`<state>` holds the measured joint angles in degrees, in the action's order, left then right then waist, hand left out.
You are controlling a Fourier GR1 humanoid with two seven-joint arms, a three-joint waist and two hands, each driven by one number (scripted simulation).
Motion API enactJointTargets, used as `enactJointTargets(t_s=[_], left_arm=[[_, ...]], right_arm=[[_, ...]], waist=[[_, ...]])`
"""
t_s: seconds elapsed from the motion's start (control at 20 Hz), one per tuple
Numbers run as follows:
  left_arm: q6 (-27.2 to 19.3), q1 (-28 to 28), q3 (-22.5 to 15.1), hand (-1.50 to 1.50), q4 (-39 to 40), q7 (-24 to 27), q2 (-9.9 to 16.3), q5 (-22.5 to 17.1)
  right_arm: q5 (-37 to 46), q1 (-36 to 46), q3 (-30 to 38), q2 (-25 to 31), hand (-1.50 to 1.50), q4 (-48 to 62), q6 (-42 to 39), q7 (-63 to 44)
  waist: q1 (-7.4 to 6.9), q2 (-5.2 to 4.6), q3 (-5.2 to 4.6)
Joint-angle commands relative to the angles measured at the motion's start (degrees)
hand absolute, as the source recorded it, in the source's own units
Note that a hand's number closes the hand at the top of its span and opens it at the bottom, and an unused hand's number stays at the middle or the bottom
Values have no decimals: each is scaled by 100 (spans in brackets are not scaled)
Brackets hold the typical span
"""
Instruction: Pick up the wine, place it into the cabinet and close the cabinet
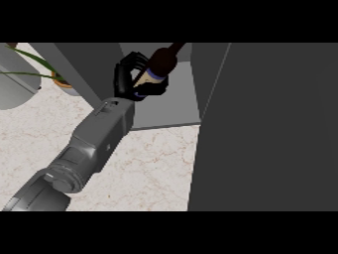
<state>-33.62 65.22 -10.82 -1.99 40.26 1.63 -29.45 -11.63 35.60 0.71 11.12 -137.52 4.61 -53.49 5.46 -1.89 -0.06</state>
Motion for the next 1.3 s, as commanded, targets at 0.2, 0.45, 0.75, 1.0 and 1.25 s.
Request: enactJointTargets(t_s=[0.2, 0.45, 0.75, 1.0, 1.25], left_arm=[[845, -528, 570, 150, -272, 317, -157, -520], [1288, -570, 707, 150, -261, 86, -161, -669], [1502, -877, 722, 150, -316, 230, -163, -853], [1825, -1313, 644, 150, -283, 441, -163, -916], [1768, -1387, 536, 150, -336, 409, -162, -1046]], right_arm=[[-118, -15, 42, -72, -150, -108, 29, 32], [-69, -153, -49, -128, -150, -226, 39, 19], [-295, 40, 63, -123, -150, -98, -7, 36], [-256, -63, 55, -117, -150, -174, -44, 54], [-389, 123, 51, -124, -150, 122, -159, 152]], waist=[[-28, -35, -13], [80, -30, -10], [265, -29, -12], [289, -12, -14], [365, -17, -19]])
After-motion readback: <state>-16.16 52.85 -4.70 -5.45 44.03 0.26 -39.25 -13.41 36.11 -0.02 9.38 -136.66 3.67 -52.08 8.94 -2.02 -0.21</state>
